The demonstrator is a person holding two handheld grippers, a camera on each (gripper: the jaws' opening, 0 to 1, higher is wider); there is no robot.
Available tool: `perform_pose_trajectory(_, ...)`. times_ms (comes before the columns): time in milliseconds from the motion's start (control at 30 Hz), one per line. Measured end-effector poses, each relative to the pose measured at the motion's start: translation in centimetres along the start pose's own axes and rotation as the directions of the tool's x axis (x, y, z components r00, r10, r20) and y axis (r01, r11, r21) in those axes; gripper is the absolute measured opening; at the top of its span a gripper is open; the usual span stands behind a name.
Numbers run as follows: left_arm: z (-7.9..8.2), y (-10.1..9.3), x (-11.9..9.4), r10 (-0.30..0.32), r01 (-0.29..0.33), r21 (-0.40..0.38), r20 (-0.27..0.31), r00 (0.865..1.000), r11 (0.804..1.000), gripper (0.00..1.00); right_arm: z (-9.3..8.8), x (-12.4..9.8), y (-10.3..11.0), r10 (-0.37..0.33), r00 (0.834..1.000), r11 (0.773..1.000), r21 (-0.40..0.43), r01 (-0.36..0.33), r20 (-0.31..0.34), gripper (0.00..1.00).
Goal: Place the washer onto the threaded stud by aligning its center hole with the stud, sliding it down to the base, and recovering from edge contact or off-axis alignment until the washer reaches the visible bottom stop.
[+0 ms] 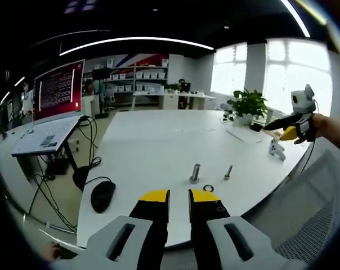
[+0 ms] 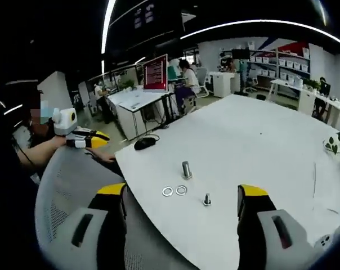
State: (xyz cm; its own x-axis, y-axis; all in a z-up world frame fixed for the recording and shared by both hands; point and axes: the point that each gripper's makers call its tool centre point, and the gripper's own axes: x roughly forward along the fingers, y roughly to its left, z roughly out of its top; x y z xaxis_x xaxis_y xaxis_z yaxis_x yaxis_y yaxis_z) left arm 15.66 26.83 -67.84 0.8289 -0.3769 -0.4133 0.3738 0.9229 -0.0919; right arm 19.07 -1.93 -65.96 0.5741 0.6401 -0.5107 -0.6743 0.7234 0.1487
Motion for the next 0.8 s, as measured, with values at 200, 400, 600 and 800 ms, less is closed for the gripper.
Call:
perform_pose_trajectory(200,-0.1,-0.1,0.0,0.0,0.0,0.001,-0.004,1.0,1.0,0.11,-2.4,-1.7,1.1,-0.058,0.998,0.997,0.059,0.057,0.017,0.88)
perform_pose_trajectory(400,-0.1,-0.1,-0.1,0.0,0.0,0.002,-0.005,1.0,1.0,0.11,-4.9,-2.2,2.8,-0.059,0.998,0.994,0.092,0.061,-0.019,0.89)
perform_pose_trajectory(600,-0.1,-0.1,-0.2,-0.001,0.001,0.0,-0.006,1.0,1.0,0.11,-7.0,-2.9,2.5,-0.117,0.992,0.987,0.105,0.121,-0.042,0.87)
perform_pose_trajectory(800,-0.1,0.0,-0.3,0.004,-0.004,0.001,0.003,1.0,1.0,0.11,-7.4,-3.2,2.5,-0.149,0.988,0.975,0.163,0.151,-0.025,0.84)
